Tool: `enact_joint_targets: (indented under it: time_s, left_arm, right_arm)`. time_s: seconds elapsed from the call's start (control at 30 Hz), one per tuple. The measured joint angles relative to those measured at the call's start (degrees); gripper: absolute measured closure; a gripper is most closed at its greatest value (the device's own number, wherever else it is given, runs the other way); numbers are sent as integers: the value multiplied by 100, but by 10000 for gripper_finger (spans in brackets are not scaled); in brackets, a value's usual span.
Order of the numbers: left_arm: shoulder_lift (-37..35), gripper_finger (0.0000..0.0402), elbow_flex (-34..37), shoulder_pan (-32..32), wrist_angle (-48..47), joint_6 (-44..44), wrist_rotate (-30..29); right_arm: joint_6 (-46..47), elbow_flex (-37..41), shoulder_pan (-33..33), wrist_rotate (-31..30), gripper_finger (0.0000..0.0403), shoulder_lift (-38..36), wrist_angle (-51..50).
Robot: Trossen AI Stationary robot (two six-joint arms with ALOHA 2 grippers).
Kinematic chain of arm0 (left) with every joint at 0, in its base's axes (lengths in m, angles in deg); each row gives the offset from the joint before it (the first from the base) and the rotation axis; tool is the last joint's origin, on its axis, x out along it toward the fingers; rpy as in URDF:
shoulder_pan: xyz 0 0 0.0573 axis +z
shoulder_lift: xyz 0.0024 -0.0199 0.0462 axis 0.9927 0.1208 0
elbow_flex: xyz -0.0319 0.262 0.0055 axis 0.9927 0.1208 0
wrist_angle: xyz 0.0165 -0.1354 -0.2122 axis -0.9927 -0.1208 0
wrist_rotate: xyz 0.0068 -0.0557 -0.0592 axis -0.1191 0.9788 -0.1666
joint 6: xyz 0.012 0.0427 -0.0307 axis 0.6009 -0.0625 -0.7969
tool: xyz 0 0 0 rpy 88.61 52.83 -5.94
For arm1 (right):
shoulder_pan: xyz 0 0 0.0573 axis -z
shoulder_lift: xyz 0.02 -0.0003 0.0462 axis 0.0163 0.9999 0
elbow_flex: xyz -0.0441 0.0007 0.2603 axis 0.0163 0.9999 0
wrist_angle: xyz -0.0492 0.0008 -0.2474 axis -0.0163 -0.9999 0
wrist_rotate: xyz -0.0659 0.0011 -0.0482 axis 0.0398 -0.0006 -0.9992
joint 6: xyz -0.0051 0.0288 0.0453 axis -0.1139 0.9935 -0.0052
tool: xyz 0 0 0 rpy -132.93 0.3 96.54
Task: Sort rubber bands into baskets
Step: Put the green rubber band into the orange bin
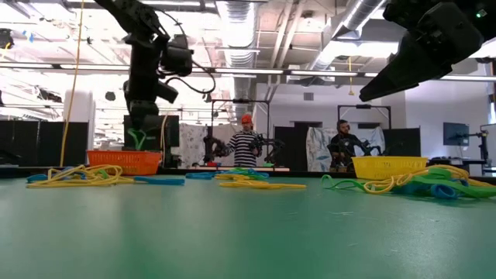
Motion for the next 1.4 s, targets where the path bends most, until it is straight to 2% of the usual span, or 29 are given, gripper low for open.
enact_joint_targets:
  time_s: [0.2, 0.4, 0.77, 0.97, 1.13, 1.4]
  left_arm:
    - [-2, 401, 123, 616, 38, 105, 361]
    - [-2, 394, 439, 891, 62, 82, 471]
    - [-42, 290, 682, 878, 629, -138, 388]
    - [-281, 277, 682, 650, 618, -105, 958]
    - [-662, 277, 682, 246, 350, -224, 1754]
    - [-1285, 277, 907, -985, -245, -550, 2513]
  right_arm:
    - [-2, 0, 2, -2, 188, 0, -4]
    - [32, 0, 2, -2, 188, 0, -5]
    - [58, 0, 2, -4, 188, 0, -18]
    - [85, 0, 3, -11, 188, 50, -12]
    - [83, 0, 103, -16, 188, 448, 44]
    - [-122, 0, 242, 137, 188, 1075, 354]
